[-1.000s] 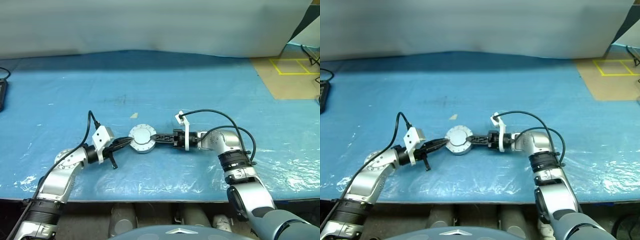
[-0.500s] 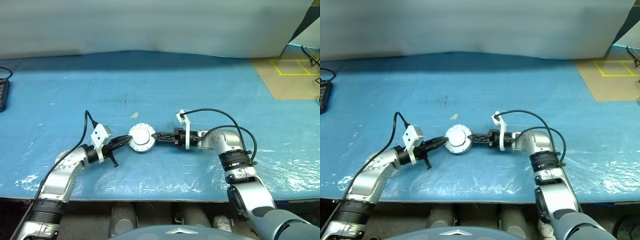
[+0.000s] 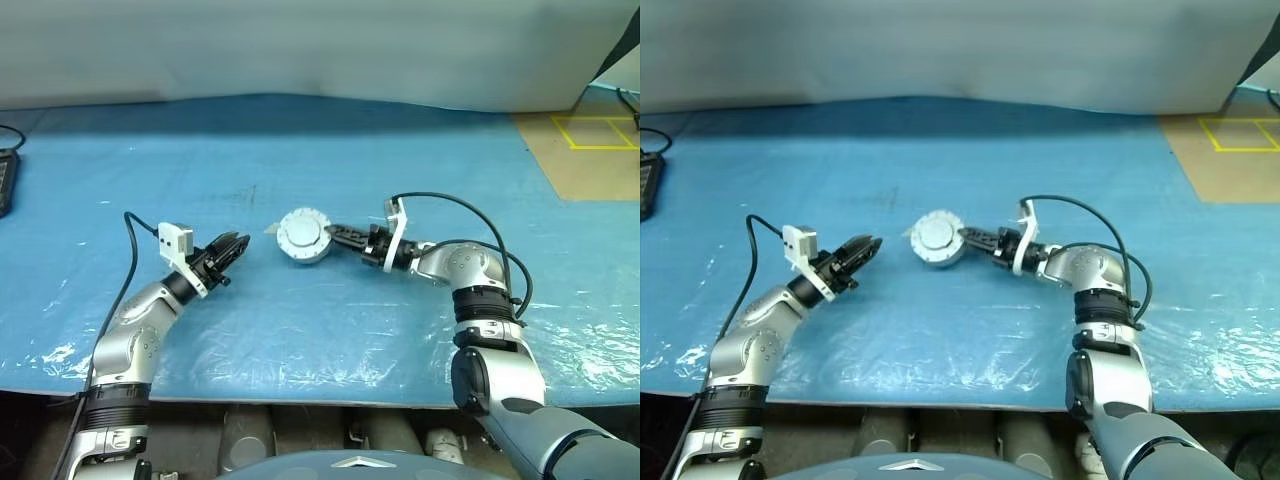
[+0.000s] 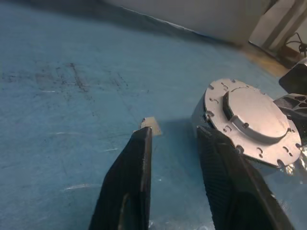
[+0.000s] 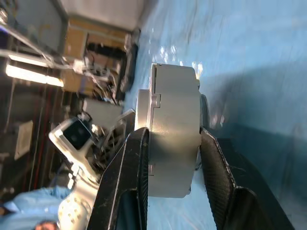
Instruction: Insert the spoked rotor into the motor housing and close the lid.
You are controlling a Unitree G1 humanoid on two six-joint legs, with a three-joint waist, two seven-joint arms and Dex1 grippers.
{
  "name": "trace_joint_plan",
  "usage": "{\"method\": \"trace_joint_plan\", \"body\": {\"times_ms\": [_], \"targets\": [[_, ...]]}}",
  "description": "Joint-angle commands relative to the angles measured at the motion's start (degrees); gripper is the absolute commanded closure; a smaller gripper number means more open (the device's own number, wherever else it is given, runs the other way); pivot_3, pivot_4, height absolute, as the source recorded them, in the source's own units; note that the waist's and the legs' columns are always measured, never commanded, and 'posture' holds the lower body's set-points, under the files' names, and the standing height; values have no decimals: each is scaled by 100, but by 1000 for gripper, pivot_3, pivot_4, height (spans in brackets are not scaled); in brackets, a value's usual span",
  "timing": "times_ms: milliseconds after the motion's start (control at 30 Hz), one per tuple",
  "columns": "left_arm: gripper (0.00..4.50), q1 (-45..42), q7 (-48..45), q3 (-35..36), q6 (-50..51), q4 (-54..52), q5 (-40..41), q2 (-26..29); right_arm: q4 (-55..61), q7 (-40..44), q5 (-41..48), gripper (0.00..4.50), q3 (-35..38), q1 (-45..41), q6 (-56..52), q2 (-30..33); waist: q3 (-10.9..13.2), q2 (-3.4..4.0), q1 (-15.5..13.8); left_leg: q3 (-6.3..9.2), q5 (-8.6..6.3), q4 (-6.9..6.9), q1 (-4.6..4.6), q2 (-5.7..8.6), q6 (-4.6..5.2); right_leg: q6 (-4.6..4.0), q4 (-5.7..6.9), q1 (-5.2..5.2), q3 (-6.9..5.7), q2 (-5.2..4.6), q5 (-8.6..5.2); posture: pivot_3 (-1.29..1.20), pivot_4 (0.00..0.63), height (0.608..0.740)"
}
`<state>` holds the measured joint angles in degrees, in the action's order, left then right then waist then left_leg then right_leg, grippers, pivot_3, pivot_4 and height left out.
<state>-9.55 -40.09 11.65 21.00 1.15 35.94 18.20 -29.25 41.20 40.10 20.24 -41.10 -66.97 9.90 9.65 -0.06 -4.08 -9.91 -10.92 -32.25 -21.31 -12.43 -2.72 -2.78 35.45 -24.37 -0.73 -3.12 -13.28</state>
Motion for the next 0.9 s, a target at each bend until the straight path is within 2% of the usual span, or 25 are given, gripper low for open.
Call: {"method": "trace_joint_plan", "body": {"times_ms": [33, 167, 200, 433, 633, 900], "targets": [[1603, -82, 249, 196, 496, -594, 848, -349, 209, -254, 787, 3264, 738, -428, -36, -162, 0, 0, 0, 0, -7, 0, 0, 0, -11, -7, 0, 0, 0, 0, -4, 0, 150, 740], [250, -111, 681, 302, 858, -787, 1373, -767, 455, -589, 1069, 3264, 937, -522, -161, -309, 0, 0, 2, -1, -7, -3, -1, 5, -11, -7, -1, 0, 2, -3, -4, 0, 150, 740], [27, -149, 812, 345, 976, -783, 1514, -839, 525, -634, 1134, 3264, 943, -520, -195, -335, 0, 0, 2, -1, -7, -2, 0, 1, -11, -7, -1, 0, 2, -1, -4, 0, 150, 740], [27, -296, 1410, 499, 2090, -876, 2938, -1149, 968, -863, 1424, 3264, 843, -452, -387, -496, 1, -2, -14, 0, -6, -2, -6, 2, -12, 10, -5, 0, 1, 2, 6, 0, 150, 740], [27, -336, 1645, 388, 2382, -918, 3323, -1326, 1157, -906, 1500, 3264, 700, -364, -498, -526, 1, -2, -24, 1, -6, -3, -5, 2, -13, 15, -5, 0, 1, 2, 9, 0, 150, 740], [27, -635, 1876, 539, 2190, -728, 3546, -1607, 1408, -845, 1568, 3264, 433, -155, -617, -522, 2, -4, -21, 4, -6, -3, -6, 5, -14, 20, -5, 0, 1, 1, 11, 0, 150, 740]]}}
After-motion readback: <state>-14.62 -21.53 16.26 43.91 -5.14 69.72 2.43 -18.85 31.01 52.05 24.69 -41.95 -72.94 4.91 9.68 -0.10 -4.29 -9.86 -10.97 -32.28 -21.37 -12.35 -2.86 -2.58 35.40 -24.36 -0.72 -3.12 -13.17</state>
